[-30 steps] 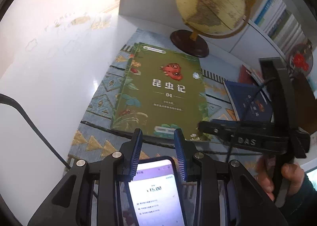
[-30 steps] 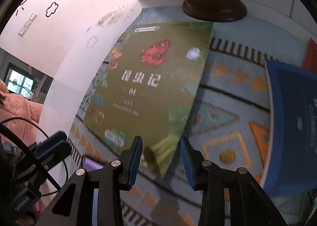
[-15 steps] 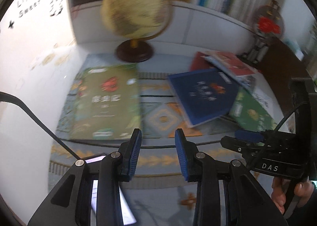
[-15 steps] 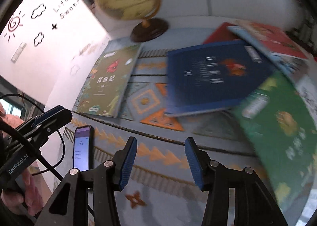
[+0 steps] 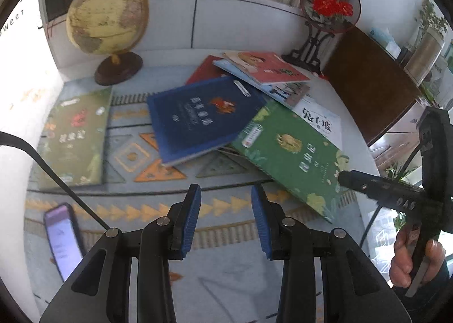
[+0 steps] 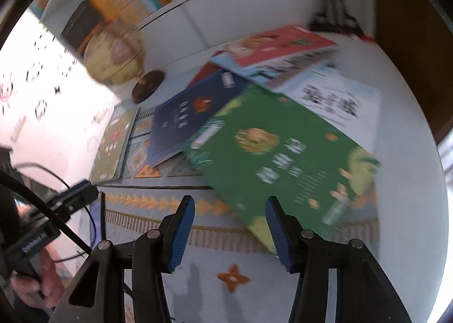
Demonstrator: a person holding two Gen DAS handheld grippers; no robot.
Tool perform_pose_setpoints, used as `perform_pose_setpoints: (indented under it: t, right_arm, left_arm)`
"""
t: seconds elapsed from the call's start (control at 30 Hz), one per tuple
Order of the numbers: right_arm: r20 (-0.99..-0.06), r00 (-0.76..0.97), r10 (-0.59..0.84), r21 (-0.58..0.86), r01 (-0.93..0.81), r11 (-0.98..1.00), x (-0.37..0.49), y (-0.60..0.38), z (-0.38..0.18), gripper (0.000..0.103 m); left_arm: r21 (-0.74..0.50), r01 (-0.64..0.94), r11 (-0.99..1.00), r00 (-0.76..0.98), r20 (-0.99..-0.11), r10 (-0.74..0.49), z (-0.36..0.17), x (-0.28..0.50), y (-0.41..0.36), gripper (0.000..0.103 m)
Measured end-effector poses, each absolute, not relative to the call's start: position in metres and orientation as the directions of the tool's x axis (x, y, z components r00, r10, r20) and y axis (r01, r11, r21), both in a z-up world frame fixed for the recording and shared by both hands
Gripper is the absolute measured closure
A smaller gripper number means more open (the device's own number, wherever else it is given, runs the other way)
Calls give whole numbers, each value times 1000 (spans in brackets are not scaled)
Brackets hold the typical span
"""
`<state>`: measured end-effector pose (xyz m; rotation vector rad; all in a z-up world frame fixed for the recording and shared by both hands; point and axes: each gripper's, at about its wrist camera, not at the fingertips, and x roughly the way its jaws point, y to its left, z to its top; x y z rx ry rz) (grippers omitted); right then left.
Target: Organize books
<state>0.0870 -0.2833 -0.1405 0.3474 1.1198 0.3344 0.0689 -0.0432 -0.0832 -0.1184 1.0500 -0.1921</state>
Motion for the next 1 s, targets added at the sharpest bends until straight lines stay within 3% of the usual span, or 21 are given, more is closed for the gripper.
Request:
perform_pose_setpoints:
  t: [0.1,0.17,0.2,0.3,0.47,0.77,1.0]
  right_arm:
    - [-801,404,441,474,-22,880,84,-318,-146,53]
    - [-799,406,443,484,-3,875,83,-332,-149,53]
    - [-801,407,439,482,3,876,84,-338,-151,52]
    - [-823,396,407,447,10,894,90,-354,-159,52]
    - [-839,378,392,421,-7,907,122,-376,-174,52]
    - [-831,376,411,432,-30,901,186,-379,-202,52]
    - [-850,345,399,388,-102,916,189,-360,-216,58]
  left_arm:
    - [-237,109,965,459,-850,-260,-91,70,-58,59]
    - [-285,128,950,436,-844,-312,-98,70,-68,30]
    - [-313,126,941,435,-835,-336,-101,70,-72,27]
    - [-353,119,928,421,-828,-369,-113,70,-90,27]
    - [-293,128,947,422,-849,-320,-127,78,-106,27]
    - [-324,93,942,398,-855,-333,-171,96,-115,29]
    - [-444,18,896,364,-832,-420,-198,104,-116,29]
